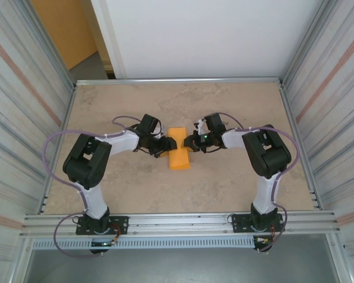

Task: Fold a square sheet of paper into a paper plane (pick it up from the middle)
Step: First fold in half a square sheet of paper at the center of the table.

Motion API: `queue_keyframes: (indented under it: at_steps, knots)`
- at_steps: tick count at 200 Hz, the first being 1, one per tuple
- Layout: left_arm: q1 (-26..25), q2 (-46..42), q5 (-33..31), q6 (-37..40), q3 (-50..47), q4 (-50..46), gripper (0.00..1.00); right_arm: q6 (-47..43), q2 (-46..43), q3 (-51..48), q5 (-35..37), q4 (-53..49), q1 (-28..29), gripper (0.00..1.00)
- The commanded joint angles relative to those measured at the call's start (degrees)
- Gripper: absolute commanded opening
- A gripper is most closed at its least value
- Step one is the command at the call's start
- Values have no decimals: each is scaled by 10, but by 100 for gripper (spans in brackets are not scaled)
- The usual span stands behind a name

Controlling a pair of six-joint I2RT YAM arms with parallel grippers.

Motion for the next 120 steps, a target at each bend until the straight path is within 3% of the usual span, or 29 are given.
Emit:
queue_keyframes:
  at_steps: [1,61,120]
  knots:
    - [-3,18,-19,2,24,-49,50,-2,8,8,-5,-6,1,11]
    - [-3,61,-50,2,43,-119,41,-14,-36,4,67,-67,-11,28]
    - [-20,118,-79,37,86,-183,41,-46,-109,-15,145,-121,-39,29]
